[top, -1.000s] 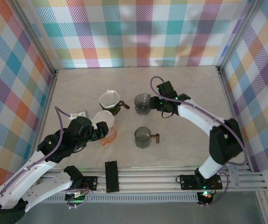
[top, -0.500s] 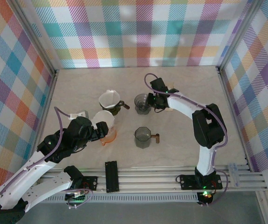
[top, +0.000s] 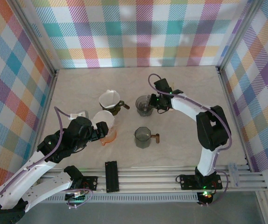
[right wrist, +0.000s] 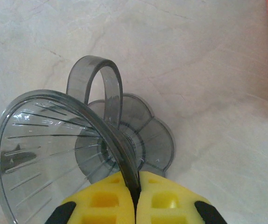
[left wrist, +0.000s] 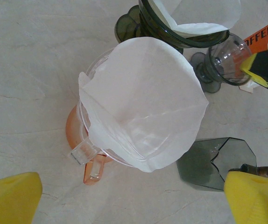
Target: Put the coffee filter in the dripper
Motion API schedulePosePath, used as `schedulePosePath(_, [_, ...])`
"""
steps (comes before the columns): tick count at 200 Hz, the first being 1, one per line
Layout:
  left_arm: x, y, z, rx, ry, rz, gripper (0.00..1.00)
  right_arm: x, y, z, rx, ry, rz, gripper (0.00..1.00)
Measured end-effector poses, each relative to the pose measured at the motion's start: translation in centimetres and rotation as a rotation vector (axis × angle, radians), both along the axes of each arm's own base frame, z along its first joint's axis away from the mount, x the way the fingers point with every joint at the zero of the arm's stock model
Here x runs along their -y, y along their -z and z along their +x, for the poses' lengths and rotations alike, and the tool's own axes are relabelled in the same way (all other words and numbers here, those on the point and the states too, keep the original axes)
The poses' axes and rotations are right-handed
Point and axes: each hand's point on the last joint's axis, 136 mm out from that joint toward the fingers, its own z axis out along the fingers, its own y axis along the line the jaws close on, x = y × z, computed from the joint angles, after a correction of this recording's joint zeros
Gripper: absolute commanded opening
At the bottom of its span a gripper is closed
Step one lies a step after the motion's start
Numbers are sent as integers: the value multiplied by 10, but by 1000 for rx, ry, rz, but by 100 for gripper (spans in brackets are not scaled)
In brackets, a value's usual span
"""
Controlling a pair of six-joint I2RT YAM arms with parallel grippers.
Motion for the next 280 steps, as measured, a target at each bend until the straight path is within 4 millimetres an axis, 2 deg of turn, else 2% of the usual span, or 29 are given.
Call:
schedulePosePath(23, [0,0,0,0,0,0,100,4,-26,-13,37,-29,15,0])
schedulePosePath(72, [-1,-1,-1,4,0,-4,100,9,-106,-53,152,-128,103,0])
schedulePosePath(99, [-1,-1,-1,5,-1,-4,100,7,-125,-85,149,-202,128,0])
schedulePosePath(119, [-1,-1,0,5,-1,-3,100,3,-126,-114,114,-266,133,0])
schedulePosePath(145, [-1,-1,0,6,-2,-3,100,-5,-119,-149,53,-346,125,0])
schedulePosePath(191, [0,1,0,-2,-1,4,100,-16,-89,-184,-39,-430,84,0])
schedulePosePath(214, [0,1,0,-2,-2,4,100,-18,-82,-188,-52,-441,66,0])
schedulePosePath(280, [0,0,0,0,-2,2,100,-15,-78,-182,-37,-426,33,0])
